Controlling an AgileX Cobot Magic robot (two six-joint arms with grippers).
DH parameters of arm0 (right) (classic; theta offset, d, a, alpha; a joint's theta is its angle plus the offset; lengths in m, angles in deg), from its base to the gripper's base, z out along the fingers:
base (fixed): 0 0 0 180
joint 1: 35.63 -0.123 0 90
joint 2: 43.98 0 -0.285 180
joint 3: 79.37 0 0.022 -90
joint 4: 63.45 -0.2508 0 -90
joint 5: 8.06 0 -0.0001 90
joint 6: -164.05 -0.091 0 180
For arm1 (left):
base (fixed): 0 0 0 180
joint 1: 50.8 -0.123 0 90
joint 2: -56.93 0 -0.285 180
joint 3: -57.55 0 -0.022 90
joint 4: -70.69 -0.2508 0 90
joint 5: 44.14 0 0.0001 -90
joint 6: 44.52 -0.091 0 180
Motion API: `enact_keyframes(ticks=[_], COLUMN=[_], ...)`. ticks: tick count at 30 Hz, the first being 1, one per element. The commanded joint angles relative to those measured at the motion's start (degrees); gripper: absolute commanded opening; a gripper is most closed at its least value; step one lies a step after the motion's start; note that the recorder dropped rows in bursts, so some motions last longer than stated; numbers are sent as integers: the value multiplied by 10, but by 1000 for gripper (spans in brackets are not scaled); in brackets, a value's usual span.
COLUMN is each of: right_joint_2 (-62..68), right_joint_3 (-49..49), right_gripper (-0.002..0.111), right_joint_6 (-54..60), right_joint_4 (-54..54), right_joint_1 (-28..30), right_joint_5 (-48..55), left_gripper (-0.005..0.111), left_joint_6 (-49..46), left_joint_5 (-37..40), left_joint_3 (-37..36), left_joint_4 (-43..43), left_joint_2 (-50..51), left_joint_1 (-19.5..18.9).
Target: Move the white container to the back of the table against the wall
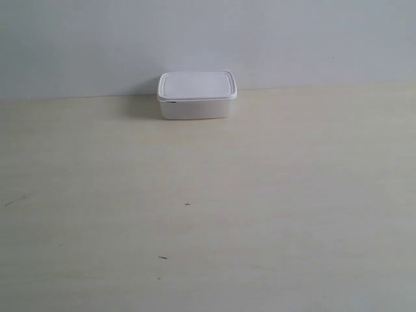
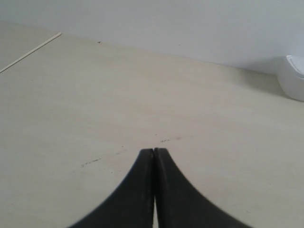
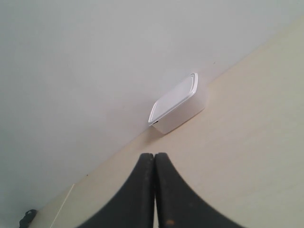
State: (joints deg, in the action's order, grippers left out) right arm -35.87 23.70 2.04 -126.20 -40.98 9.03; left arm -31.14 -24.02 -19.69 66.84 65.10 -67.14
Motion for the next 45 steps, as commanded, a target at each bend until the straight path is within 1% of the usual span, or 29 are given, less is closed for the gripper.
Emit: enact_keyframes(ticks=[1,19,21,22,23,25,26,27,28,30,31,36,38,41,45], right_joint_2=[-3,-3,-3,-3,-3,-3,-3,-3,-3,-3,-3,-3,-3,-3,-3], right_joint_3=[-3,-3,-3,-3,-3,-3,-3,-3,-3,-3,-3,-3,-3,-3,-3], right_gripper=[0,0,0,0,0,0,0,0,0,0,0,0,0,0,0], right_joint_6=[0,0,54,84,98,103,71,28,-123,-302,-308,-299,-278,-219,-218], right_joint_4=[1,1,60,108,131,236,325,386,521,672,697,702,684,618,609], right_joint_1=[4,4,3,3,3,3,3,3,3,3,3,3,3,3,3], right_joint_5=[0,0,-16,-23,-26,-47,-55,-53,-31,-4,-4,2,6,18,27], left_gripper=[0,0,0,0,0,0,0,0,0,0,0,0,0,0,0], left_joint_6=[-3,-3,-3,-3,-3,-3,-3,-3,-3,-5,-9,-10,-10,-10,-10], left_joint_5=[2,2,2,2,2,2,2,2,2,4,4,4,4,4,4], left_joint_3=[0,0,0,0,0,0,0,0,0,0,0,0,0,0,0], left_joint_4=[-2,-2,-2,-2,-2,-2,-2,-2,-2,-2,-2,-2,-2,-2,-2], left_joint_2=[-4,-4,-4,-4,-4,-4,-4,-4,-4,-4,-4,-4,-4,-4,-4], left_joint_1=[4,4,4,4,4,4,4,4,4,4,4,4,4,4,4])
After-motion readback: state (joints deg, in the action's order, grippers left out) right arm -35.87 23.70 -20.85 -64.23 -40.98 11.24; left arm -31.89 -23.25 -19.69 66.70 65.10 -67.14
